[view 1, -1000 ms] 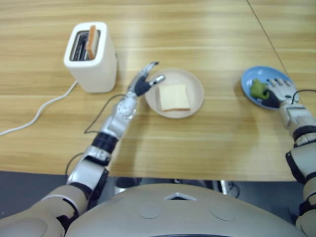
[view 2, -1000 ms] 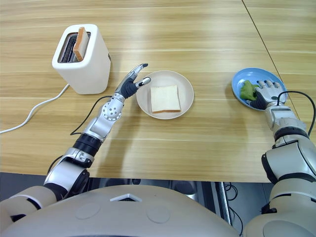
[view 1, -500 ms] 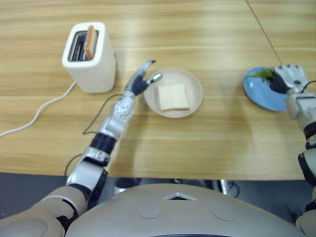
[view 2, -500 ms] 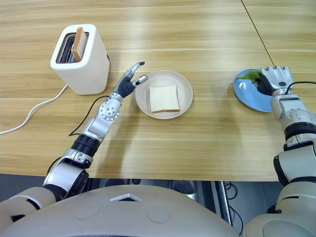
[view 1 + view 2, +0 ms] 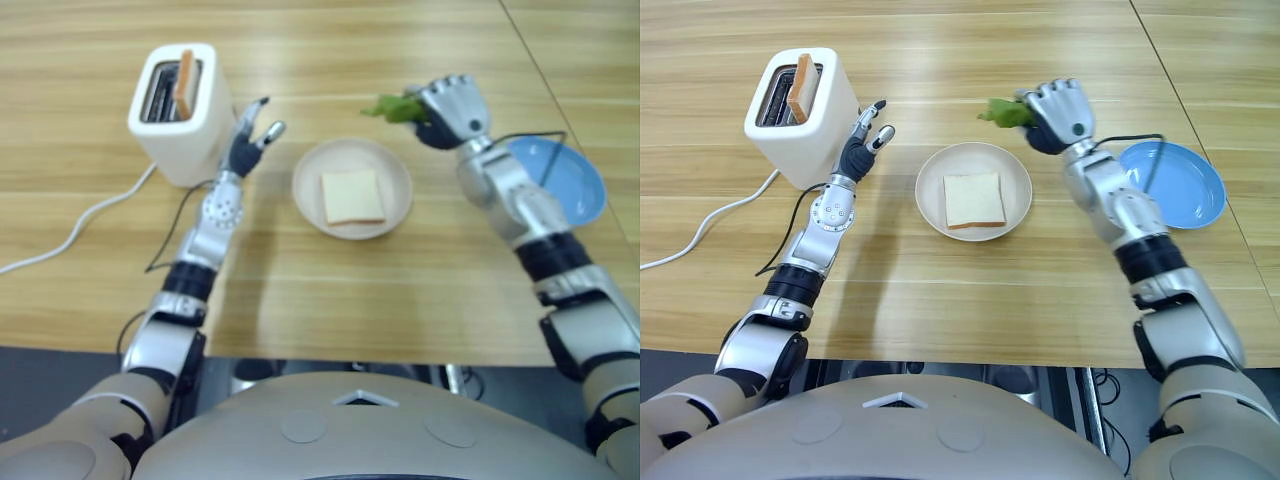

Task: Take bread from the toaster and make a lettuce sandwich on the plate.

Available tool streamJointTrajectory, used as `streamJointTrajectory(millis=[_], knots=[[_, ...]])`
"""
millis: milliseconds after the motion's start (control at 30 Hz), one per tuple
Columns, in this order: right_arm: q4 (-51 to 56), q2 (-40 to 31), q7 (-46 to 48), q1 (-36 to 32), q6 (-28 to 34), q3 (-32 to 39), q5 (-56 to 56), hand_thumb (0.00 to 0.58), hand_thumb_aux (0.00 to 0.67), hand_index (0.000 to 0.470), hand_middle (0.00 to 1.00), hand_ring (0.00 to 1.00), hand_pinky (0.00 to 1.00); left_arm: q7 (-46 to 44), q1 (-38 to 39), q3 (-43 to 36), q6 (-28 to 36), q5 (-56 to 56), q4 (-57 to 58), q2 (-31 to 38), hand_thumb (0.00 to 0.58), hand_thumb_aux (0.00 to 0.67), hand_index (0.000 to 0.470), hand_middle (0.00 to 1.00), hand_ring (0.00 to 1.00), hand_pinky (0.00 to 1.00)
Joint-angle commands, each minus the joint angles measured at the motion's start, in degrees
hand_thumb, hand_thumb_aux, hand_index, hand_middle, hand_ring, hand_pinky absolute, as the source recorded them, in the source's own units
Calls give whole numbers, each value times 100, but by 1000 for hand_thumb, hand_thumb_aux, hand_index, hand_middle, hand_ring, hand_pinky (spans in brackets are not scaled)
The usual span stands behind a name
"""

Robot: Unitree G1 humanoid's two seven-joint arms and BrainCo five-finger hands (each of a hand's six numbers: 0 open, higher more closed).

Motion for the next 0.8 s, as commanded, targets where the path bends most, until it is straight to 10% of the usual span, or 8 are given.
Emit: streamJointTrajectory(millis=[33, 567, 700, 800], knots=[[1016, 389, 15, -237, -181, 469, -269, 580, 670, 460, 1000, 1000, 1000, 24, -14, -89, -25, 42, 177, -38, 0, 0, 0, 0, 0, 0], [1113, 397, 328, 618, -1014, 472, 470, 580, 670, 460, 1000, 1000, 1000, 156, -125, -208, -110, 128, 608, -107, 0, 0, 0, 0, 0, 0], [948, 305, 195, 698, -1101, 388, 454, 580, 657, 451, 624, 624, 624, 234, -177, -206, -155, 124, 753, -100, 0, 0, 0, 0, 0, 0], [939, 305, 246, 714, -1090, 369, 430, 580, 670, 460, 596, 596, 596, 270, -192, -223, -173, 143, 840, -83, 0, 0, 0, 0, 0, 0]])
